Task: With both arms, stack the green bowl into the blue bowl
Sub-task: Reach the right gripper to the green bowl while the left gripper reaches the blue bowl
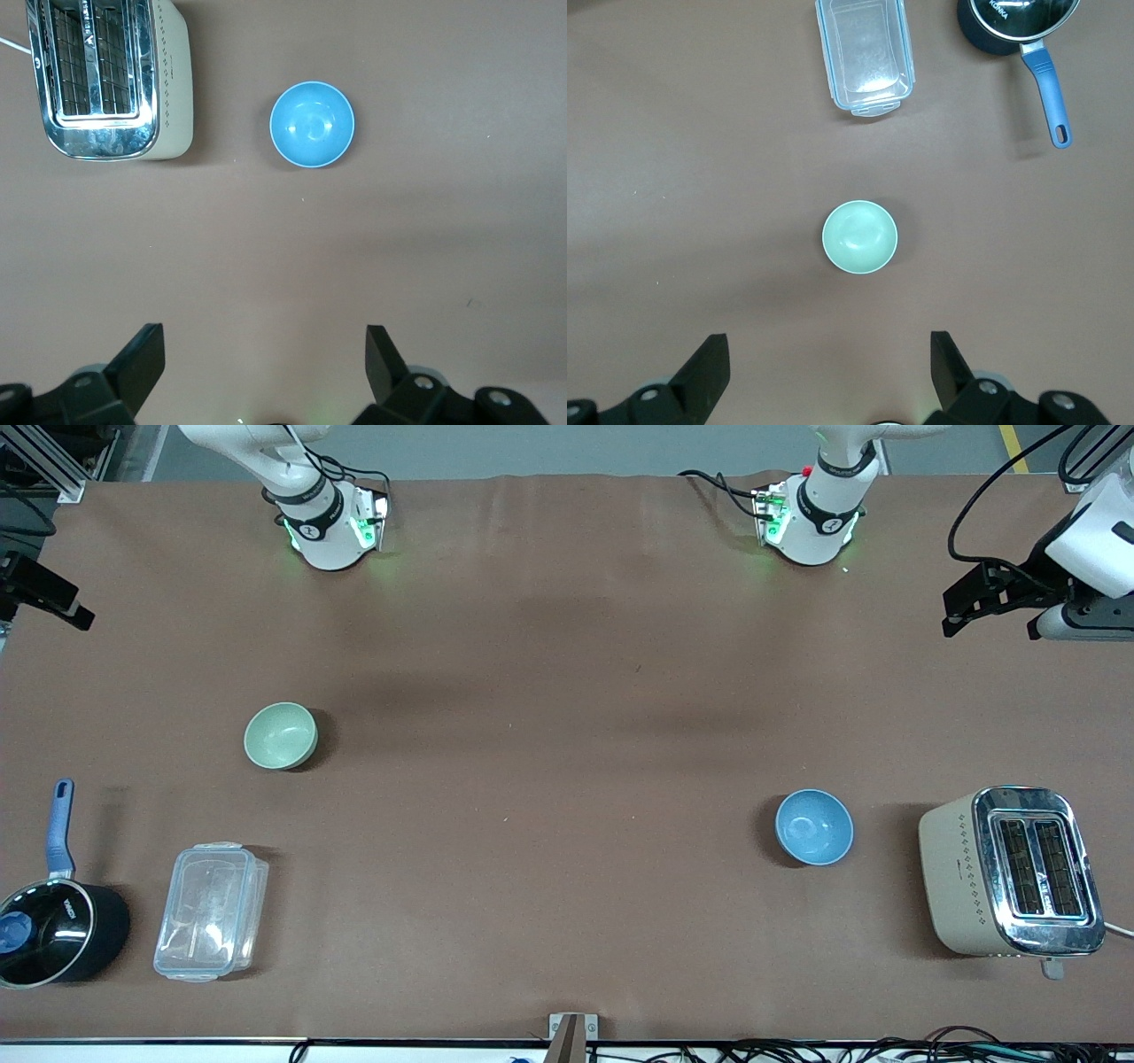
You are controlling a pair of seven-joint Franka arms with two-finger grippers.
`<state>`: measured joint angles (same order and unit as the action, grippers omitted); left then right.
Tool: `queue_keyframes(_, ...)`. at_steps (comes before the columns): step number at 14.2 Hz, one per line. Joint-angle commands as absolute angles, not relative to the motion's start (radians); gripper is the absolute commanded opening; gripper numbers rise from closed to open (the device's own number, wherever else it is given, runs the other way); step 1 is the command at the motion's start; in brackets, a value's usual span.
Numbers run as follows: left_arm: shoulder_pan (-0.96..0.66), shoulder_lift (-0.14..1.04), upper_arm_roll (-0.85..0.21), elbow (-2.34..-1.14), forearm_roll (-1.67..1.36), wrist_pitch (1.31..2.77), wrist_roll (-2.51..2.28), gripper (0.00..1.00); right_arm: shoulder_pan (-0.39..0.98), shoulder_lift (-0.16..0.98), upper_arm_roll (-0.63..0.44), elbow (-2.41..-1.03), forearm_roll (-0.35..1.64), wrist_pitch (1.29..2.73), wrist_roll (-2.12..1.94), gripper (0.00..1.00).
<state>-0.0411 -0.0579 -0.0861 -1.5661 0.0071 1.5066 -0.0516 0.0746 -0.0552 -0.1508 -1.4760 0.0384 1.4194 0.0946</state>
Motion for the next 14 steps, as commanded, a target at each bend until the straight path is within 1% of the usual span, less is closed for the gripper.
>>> queue_keyframes(1, -0.037, -0.049, -0.087, -1.54, 0.008, 1.485, -0.028, 1.0, 0.077, -0.051, -0.138, -1.46, -0.018, 1.405, 0.087, 1.0)
queue_keyframes(4, -0.035, -0.028, -0.086, -1.519, 0.008, 1.485, -0.028, 1.0, 0.078, -0.051, -0.138, -1.46, -0.018, 1.396, 0.098, 1.0)
queue_keyframes(6, -0.032, 0.035, -0.086, -1.523, 0.003, 1.489, -0.029, 1.0, 0.078, -0.049, -0.138, -1.46, -0.017, 1.397, 0.098, 1.0)
queue_keyframes(8, -0.032, 0.119, -0.083, -1.531, 0.009, 1.535, -0.031, 1.0, 0.077, -0.049, -0.138, -1.46, -0.017, 1.394, 0.098, 1.0)
queue_keyframes(12, -0.018, 0.27, -0.078, -1.621, 0.061, 1.751, -0.041, 1.0, 0.081, -0.048, -0.138, -1.46, -0.014, 1.396, 0.098, 1.0)
queue_keyframes(14, -0.008, 0.352, -0.08, -1.679, 0.061, 1.9, -0.041, 1.0, 0.081, -0.048, -0.138, -1.46, -0.012, 1.394, 0.091, 1.0)
